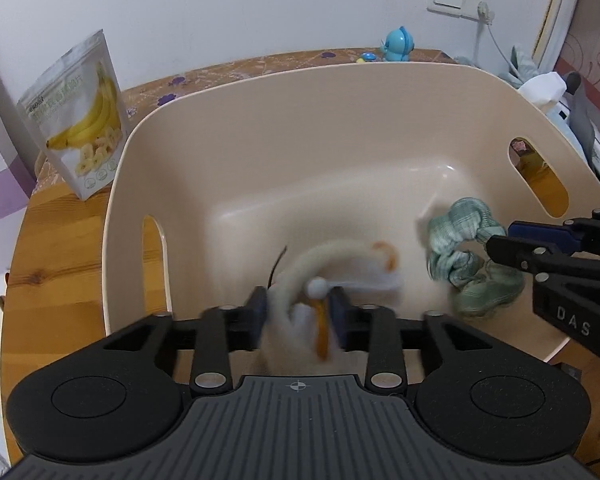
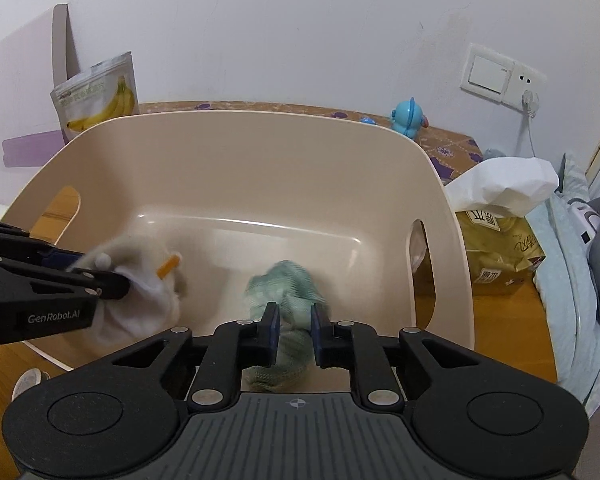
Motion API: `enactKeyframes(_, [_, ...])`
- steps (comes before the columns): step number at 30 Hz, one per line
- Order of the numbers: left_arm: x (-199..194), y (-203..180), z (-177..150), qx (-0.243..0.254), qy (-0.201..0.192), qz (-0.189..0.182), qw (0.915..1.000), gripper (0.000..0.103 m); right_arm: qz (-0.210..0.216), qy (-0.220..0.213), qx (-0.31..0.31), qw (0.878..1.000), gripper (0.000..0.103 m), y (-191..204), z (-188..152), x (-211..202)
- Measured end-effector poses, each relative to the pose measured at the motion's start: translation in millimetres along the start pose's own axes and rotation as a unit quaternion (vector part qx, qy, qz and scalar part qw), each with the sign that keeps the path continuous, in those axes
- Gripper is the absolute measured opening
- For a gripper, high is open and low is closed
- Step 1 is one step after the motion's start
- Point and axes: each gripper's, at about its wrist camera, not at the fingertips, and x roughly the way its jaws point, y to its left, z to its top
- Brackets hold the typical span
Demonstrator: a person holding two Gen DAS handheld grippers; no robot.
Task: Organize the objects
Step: 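Carry both items over the beige bin and open both tools to drop them, then withdraw both tools from the bin toward the remaining items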
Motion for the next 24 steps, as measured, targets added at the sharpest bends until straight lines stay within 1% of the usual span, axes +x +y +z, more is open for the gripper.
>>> enactKeyframes(1, [-1,-1,0,0.001,-0.002,-0.001,1.0000,0.048,-0.002,-0.001,0.000,1.000,0.033,0,0,-1])
enactKeyframes(2, [-3,-2,1,0.002,-0.004,0.000,1.0000,0.050,-0.001,-0.002,0.000,1.000,0.036,-1,0,-1])
enactKeyframes(4, [-6,-4,1,0.005,-0.009,0.006,0.9999,0.057,0.001,-0.009,-0.001,1.000,0.043,-1,0,-6])
enactKeyframes(6, [-13,-7,3,0.010,-0.018,0.006,0.9998,0.062,0.006,-0.017,0.000,1.000,0.050,-2,1,-12])
enactKeyframes(8, [-22,-6,5,0.007,-0.033,0.009,0.9994,0.063,0.012,-0.032,0.010,0.999,0.056,-5,1,-20])
enactKeyframes(9, [-27,-5,5,0.005,-0.038,0.010,0.9992,0.064,0.012,-0.041,0.016,0.999,0.062,-6,0,-25])
enactKeyframes(10, [-32,-4,6,0.001,-0.045,0.011,0.9989,0.066,0.012,-0.049,0.020,0.999,0.065,-8,0,-29])
enactKeyframes(12, [-44,-1,7,-0.003,-0.060,0.011,0.9981,0.071,0.013,-0.065,0.031,0.997,0.066,-13,-1,-39])
enactKeyframes(15, [-61,-1,9,-0.002,-0.080,0.011,0.9967,0.071,0.023,-0.087,0.046,0.995,0.074,-20,0,-54])
enactKeyframes(17, [-73,-1,9,-0.001,-0.095,0.012,0.9954,0.072,0.028,-0.100,0.053,0.993,0.076,-23,0,-61])
enactKeyframes(20, [-91,-1,7,0.001,-0.114,0.014,0.9933,0.074,0.032,-0.115,0.059,0.991,0.079,-24,0,-73])
enactKeyframes(22, [-102,-2,5,0.003,-0.126,0.016,0.9919,0.079,0.032,-0.121,0.058,0.990,0.080,-23,-1,-79])
enactKeyframes(23, [-108,-3,4,0.005,-0.131,0.017,0.9912,0.079,0.031,-0.123,0.057,0.990,0.081,-21,-2,-82])
enactKeyframes(24, [-113,-3,2,0.007,-0.136,0.017,0.9906,0.079,0.031,-0.124,0.056,0.990,0.084,-20,-3,-85])
